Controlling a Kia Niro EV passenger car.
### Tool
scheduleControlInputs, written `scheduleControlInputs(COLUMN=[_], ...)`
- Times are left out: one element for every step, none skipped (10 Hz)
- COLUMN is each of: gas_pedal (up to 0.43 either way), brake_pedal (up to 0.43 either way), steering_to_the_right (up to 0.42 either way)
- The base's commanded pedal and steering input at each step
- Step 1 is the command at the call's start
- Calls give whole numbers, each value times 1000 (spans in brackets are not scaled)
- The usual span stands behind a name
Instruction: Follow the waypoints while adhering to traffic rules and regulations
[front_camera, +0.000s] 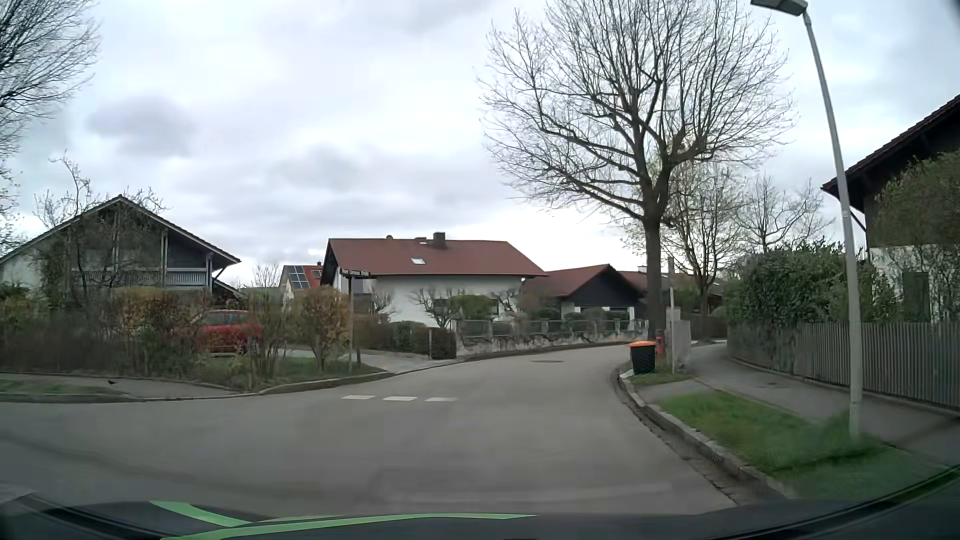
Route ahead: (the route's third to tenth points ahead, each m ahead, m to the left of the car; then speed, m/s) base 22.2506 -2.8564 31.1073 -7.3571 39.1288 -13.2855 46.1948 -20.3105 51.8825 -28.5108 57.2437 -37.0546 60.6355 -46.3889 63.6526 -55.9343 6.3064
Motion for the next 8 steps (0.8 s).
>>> scheduleControlInputs(gas_pedal=[87, 98, 98, 98, 98, 98, 98, 98], brake_pedal=[0, 0, 0, 0, 0, 0, 0, 0], steering_to_the_right=[47, 47, 47, 47, 47, 47, 48, 49])
